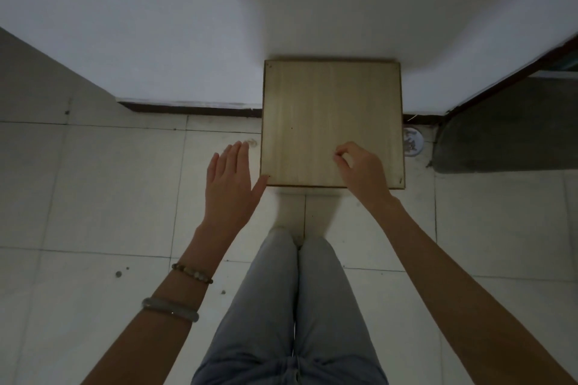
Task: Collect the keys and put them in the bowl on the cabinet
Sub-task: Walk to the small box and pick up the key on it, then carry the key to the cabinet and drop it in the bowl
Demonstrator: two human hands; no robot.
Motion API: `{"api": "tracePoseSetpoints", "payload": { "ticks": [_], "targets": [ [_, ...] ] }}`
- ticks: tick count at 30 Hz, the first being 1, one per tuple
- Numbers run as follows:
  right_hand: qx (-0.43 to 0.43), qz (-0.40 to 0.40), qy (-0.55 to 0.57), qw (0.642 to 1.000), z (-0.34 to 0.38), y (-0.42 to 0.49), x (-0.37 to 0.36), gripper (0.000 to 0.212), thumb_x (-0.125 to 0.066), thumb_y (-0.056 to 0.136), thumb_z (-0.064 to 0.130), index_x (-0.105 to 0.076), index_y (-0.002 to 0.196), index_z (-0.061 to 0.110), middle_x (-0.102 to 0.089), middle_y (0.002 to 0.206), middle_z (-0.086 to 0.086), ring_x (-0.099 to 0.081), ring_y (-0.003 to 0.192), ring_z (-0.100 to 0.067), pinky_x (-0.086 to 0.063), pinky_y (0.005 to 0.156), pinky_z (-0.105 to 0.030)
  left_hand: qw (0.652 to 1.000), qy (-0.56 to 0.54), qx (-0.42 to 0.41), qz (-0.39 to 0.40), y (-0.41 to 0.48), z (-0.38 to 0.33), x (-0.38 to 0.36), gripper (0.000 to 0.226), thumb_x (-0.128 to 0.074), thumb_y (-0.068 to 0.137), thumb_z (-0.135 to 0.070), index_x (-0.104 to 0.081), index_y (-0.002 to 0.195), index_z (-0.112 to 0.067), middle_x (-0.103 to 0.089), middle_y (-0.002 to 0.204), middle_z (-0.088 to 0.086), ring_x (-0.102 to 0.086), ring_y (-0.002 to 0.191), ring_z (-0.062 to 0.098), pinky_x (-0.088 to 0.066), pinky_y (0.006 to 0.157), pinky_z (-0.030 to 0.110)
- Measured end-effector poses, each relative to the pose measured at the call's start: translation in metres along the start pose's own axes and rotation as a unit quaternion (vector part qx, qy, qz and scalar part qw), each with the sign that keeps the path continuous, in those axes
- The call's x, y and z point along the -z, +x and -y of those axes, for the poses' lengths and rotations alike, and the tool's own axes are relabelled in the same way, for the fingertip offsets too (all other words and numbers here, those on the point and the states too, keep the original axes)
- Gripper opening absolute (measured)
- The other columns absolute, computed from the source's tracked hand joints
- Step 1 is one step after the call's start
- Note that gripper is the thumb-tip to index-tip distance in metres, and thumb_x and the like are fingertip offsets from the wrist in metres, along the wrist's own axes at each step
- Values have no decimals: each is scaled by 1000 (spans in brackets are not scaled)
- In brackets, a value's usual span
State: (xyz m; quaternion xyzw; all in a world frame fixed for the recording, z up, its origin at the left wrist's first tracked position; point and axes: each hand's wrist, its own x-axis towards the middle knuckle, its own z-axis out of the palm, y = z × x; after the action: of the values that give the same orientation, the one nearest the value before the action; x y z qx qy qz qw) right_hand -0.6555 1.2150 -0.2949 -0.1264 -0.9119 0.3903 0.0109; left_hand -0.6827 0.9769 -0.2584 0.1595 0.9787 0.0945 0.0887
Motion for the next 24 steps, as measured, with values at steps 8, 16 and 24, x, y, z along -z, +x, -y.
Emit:
{"api": "tracePoseSetpoints", "payload": {
  "ticks": [8,16,24],
  "targets": [
    [0,-27,155,988,133,-29,68,7,-65,81,16,-60,81,20,-62,73,10,-59,71,12,-42,65,-1,998,-16,37,-51,-49,3,113,62,-46,92,-39,-29,137,0,-40,141,23,-33,132,34,-20,112,46],
    [63,27,203,977,237,-56,102,7,-64,82,12,-61,77,16,-65,70,6,-62,67,-4,-50,67,-17,992,-22,75,-95,-110,8,181,63,-44,91,-40,-30,137,1,-41,140,23,-36,131,35,-23,112,48],
    [132,153,193,960,293,-80,98,7,-62,81,14,-63,76,19,-72,74,-3,-67,69,-18,-57,71,-44,970,-11,196,-144,-182,5,193,64,-38,91,-44,-29,137,-1,-41,141,22,-36,131,35,-20,112,48]
  ]
}}
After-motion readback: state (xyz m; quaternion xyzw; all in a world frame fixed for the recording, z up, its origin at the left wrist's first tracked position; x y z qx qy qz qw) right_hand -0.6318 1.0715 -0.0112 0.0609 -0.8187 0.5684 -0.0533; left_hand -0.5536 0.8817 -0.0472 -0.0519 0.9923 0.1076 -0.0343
